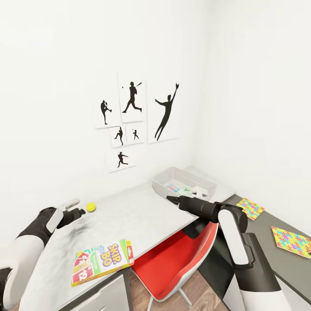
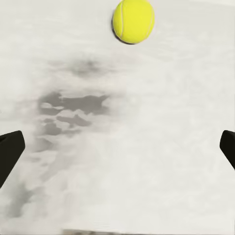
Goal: Put all the toys in the child's room - the three board games (two on the bed and one on the table), the two jigsaw puzzles on the table, and the tennis ball on the table - inside the toy box on the table in the child's room.
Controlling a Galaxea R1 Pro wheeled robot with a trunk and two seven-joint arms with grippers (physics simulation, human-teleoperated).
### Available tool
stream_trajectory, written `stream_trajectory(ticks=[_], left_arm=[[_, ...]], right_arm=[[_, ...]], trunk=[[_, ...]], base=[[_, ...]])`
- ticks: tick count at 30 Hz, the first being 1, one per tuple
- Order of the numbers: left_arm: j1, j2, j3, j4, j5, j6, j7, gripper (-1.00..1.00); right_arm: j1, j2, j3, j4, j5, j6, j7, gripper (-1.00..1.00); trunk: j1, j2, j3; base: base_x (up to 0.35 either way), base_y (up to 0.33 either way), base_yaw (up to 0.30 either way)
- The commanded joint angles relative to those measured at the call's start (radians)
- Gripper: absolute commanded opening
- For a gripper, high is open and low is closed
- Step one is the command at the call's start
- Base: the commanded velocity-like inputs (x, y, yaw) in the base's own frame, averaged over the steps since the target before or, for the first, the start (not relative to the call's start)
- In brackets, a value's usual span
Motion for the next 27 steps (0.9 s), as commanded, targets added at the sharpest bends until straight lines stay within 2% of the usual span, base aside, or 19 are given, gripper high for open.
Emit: stream_trajectory(ticks=[1,5,19,23,27], left_arm=[[-0.001,-0.002,-0.007,0.020,0.011,-0.022,0.008,1.00],[-0.001,-0.005,-0.020,0.061,0.011,-0.060,0.007,1.00],[-0.001,-0.002,-0.031,0.141,0.009,-0.071,-0.003,1.00],[-0.001,-0.004,-0.053,0.146,0.009,-0.072,-0.004,1.00],[-0.001,-0.004,-0.099,0.148,0.010,-0.073,-0.007,1.00]], right_arm=[[-0.001,0.000,-0.001,-0.001,0.005,0.004,0.005,1.00],[-0.001,0.001,0.001,-0.001,0.005,0.002,0.006,1.00],[-0.001,0.000,-0.007,-0.001,0.005,0.003,0.007,1.00],[-0.001,-0.001,-0.008,-0.001,0.005,0.003,0.007,1.00],[0.000,-0.001,-0.009,-0.001,0.005,0.003,0.007,1.00]], trunk=[[0.001,-0.002,-0.002],[0.001,-0.002,-0.002],[0.001,-0.002,-0.018],[0.001,-0.002,-0.024],[0.001,-0.002,-0.030]], base=[[0.000,0.000,0.000],[0.000,0.000,0.000],[0.000,0.000,0.073],[0.000,0.000,0.099],[0.000,0.000,0.099]])
